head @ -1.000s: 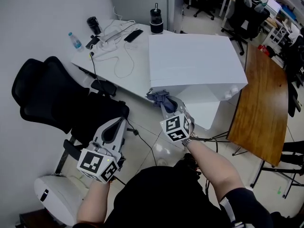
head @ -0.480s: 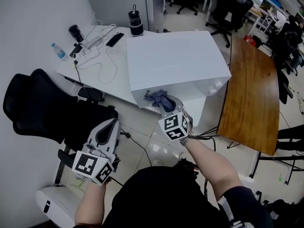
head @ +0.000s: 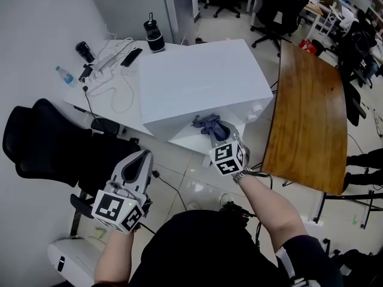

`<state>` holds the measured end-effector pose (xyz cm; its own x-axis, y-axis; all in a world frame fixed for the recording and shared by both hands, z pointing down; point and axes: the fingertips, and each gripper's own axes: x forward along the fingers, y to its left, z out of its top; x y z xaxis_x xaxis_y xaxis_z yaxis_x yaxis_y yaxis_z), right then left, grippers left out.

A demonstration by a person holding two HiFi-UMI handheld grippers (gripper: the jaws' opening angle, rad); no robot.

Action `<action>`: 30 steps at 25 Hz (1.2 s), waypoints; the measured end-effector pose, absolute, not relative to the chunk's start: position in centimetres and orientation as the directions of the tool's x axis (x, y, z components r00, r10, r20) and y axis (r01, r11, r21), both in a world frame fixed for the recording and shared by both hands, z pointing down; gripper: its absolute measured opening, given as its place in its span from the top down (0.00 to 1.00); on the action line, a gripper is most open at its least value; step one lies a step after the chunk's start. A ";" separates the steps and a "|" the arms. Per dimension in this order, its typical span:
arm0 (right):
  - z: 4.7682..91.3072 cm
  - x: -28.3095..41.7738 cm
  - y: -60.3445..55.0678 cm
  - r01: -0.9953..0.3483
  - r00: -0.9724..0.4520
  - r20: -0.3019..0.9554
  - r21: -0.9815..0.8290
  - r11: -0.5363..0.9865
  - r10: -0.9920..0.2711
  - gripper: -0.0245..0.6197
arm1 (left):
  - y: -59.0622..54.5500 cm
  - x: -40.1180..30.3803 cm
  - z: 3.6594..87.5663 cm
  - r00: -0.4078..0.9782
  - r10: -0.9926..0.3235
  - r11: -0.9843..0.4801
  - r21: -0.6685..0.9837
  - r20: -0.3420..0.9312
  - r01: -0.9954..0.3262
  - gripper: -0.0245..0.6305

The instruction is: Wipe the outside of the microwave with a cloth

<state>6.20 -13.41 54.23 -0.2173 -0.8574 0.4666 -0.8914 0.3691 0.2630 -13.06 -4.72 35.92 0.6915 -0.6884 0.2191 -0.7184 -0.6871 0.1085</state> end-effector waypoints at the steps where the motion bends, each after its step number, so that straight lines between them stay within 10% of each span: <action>1: 54.2 7.1 -13.4 -0.893 -0.213 0.468 0.263 0.365 -0.858 0.86 | -4.7 -12.4 35.9 0.692 -0.687 -0.688 0.109 0.219 -0.717 0.96; 30: 54.9 25.0 -11.2 -0.953 -0.111 0.483 0.196 0.231 -0.869 0.86 | -1.5 0.5 35.0 0.682 -0.691 -0.688 0.072 0.238 -0.722 0.96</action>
